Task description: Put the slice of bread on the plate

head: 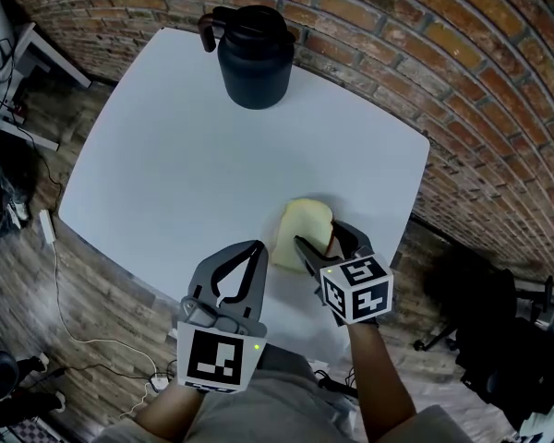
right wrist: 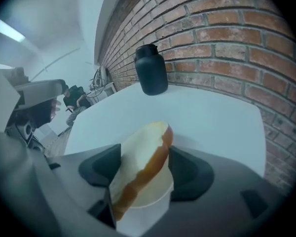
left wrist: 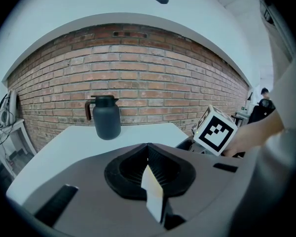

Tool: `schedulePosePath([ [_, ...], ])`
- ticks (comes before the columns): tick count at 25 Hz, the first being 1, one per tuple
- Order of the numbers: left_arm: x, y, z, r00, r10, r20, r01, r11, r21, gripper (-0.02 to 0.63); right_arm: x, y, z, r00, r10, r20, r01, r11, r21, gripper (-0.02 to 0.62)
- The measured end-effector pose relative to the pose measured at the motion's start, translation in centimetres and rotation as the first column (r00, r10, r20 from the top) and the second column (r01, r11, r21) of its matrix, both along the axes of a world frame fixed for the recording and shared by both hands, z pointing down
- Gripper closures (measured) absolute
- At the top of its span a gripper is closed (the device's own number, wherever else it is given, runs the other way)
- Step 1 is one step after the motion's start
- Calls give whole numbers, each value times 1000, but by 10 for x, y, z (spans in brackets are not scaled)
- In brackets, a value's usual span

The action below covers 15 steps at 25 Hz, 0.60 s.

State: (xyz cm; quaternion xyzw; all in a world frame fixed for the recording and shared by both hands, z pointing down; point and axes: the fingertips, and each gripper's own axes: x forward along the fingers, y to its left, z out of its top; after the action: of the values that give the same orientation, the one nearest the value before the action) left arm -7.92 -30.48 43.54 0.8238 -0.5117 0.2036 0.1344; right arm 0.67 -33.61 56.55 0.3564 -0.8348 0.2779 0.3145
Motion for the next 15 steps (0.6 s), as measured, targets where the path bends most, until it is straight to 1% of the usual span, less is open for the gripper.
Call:
schedulePosePath([
  [3, 0, 1, -1, 1000, 2, -4, -2, 1000, 3, 595, 2, -3, 2, 999, 8, -43, -7, 1000, 26, 275],
  [5, -1, 1, -1, 1000, 4, -5, -4, 1000, 4, 595, 2, -3, 3, 999, 21, -43, -19, 999, 30, 262],
  [10, 1, 2, -3, 1000, 13, -8, -13, 1000, 9, 595, 9, -10, -8, 995, 103, 1, -103, 992, 76, 262],
  [15, 5, 3, -7, 999, 28, -16, -27, 999, 16, 595, 9, -14, -30, 987, 139, 77, -148, 981, 122, 263],
])
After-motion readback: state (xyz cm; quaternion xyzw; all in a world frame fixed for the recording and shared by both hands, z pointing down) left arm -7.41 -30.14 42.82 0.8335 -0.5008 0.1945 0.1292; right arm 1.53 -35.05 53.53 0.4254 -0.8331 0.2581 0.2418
